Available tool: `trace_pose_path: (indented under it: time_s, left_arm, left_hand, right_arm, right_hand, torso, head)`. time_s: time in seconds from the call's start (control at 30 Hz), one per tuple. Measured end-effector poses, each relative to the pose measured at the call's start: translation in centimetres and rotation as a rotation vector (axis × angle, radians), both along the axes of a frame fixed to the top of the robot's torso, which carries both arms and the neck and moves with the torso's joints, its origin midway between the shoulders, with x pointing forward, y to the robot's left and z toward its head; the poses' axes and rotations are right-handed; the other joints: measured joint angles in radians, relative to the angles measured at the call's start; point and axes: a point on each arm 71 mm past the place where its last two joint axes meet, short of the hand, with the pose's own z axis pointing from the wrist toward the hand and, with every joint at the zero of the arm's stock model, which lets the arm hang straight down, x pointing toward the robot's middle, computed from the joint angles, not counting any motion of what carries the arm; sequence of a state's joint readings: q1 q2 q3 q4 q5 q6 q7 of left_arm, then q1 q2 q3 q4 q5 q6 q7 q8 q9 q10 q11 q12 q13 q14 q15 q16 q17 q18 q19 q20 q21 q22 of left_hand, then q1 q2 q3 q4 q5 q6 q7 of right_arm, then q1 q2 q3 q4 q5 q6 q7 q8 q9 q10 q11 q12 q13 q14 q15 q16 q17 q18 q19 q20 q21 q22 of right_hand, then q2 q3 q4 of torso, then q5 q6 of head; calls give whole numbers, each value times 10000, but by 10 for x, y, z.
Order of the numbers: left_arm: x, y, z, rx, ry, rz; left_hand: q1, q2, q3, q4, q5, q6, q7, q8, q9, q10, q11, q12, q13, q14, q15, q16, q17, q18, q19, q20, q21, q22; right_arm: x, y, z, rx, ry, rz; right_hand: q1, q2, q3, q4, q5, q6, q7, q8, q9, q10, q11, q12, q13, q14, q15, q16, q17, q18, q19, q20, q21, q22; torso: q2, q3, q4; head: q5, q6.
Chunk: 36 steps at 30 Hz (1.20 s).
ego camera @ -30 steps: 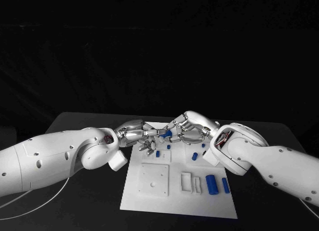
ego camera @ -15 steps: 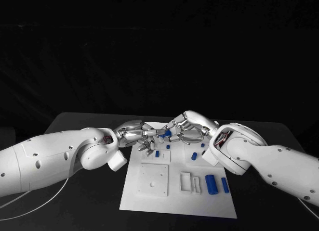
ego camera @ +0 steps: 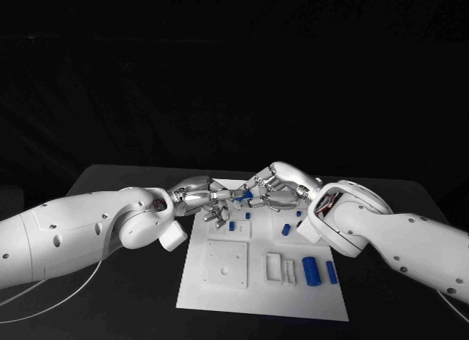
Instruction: Assemble the parts on the task board
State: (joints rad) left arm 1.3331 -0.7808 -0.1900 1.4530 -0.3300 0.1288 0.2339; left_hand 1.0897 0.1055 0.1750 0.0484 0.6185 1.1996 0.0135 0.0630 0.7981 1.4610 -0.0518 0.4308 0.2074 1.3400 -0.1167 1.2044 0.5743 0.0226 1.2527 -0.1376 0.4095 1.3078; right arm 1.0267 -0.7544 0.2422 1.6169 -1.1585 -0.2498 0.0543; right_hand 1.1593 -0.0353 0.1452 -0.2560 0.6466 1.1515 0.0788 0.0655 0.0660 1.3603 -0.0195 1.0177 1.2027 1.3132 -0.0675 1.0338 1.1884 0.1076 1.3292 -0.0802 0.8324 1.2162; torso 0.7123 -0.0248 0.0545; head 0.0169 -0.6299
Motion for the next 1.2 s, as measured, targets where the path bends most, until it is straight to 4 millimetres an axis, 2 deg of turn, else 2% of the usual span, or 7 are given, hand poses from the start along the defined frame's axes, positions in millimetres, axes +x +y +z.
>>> trace_pose_path:
  time_s: [0.2, 0.5, 0.83, 0.9, 0.97, 1.13, 1.2]
  left_arm:
    - [0, 0, 0, -2, -6, 4]
    - [0, 0, -1, 20, 21, -9]
    - [0, 0, -1, 95, 86, -8]
    - [0, 0, -1, 118, 106, 1]
    - [0, 0, -1, 140, 123, 16]
    - [1, 1, -2, 221, 168, 91]
    - [1, 1, -2, 247, 188, 109]
  left_hand:
    - [13, 13, 0, 0, -2, -1, 1, 0, 4, 0, 0, 0, -1, -1, 2, 0, 0, 0, 0, 0, 0, -1]
    - [27, 25, 0, -1, -37, -6, 9, 3, -47, 2, 0, 0, -2, -14, 16, 0, -12, 0, 0, 0, 0, -2]
    - [79, -26, -26, -28, -157, 8, 26, 21, -448, 7, 1, 0, -2, -13, 18, -1, -55, 0, 0, 0, 0, -3]
    - [79, -26, -62, -63, -349, -12, 6, 21, -623, 15, 8, 0, -2, -13, 19, -1, -71, 0, 0, 0, 0, -3]
    - [136, -83, 3, -254, -859, -21, -2, 19, -691, 17, 10, 0, -2, -10, 17, -1, -78, -1, 0, 0, 0, -3]
    - [271, -218, -78, -626, -1199, -28, -9, 0, -1003, 18, 11, 0, -40, 51, -25, -1, -92, 1, 23, 23, 0, -4]
    - [301, -279, -35, -870, -1626, -32, -12, 0, -1124, 18, 10, 0, -40, 51, -25, -1, -98, 1, 69, 5, 0, -4]
  right_arm:
    - [0, 0, 0, 28, 24, -12]
    - [2, 0, -1, 85, 72, -48]
    - [3, 0, -1, 110, 72, -37]
    - [3, 0, -1, 113, 70, -26]
    - [3, 0, -1, 113, 71, -13]
    - [3, 0, -2, 102, 87, 34]
    - [3, 0, -2, 95, 93, 42]
  right_hand:
    - [56, 55, -49, 49, -105, 111, -35, -20, -2, 37, -35, 43, 61, 39, 32, 61, 40, 0, 39, -38, 0, 108]
    - [164, 160, 437, -126, -922, 719, -178, -87, 1, 128, -91, 107, 165, 109, -38, 109, 104, -2, 93, -91, 38, 296]
    - [189, 320, 750, -58, -1359, 837, -129, -51, 4, 249, -179, 223, 274, 162, -90, 149, 170, -17, 129, -127, 102, 492]
    - [182, 348, 825, -41, -1383, 840, -126, -52, 4, 249, -179, 223, 300, 163, -90, 150, 190, -69, 164, -162, 113, 534]
    - [145, 386, 871, 4, -1402, 841, -125, -54, 4, 249, -179, 223, 315, 163, -91, 150, 206, -72, 165, -162, 114, 567]
    - [120, 410, 1025, 105, -1471, 849, -118, -86, 3, 271, -201, 223, 367, 163, -91, 150, 247, -77, 188, -186, 115, 679]
    - [120, 410, 1039, 118, -1472, 850, -117, -86, 3, 286, -216, 223, 375, 163, -91, 150, 249, -82, 199, -197, 115, 695]
  torso:
    - [0, 0, -7]
    - [-1, 2, -7]
    - [-1, 3, -3]
    - [-1, 3, -3]
    - [-1, 3, -4]
    - [-1, 3, -4]
    - [-1, 3, -3]
  head:
    - [4, 2]
    - [-2, -9]
    - [-24, -12]
    - [-29, -13]
    - [-35, -23]
    - [-49, -37]
    - [-50, -40]
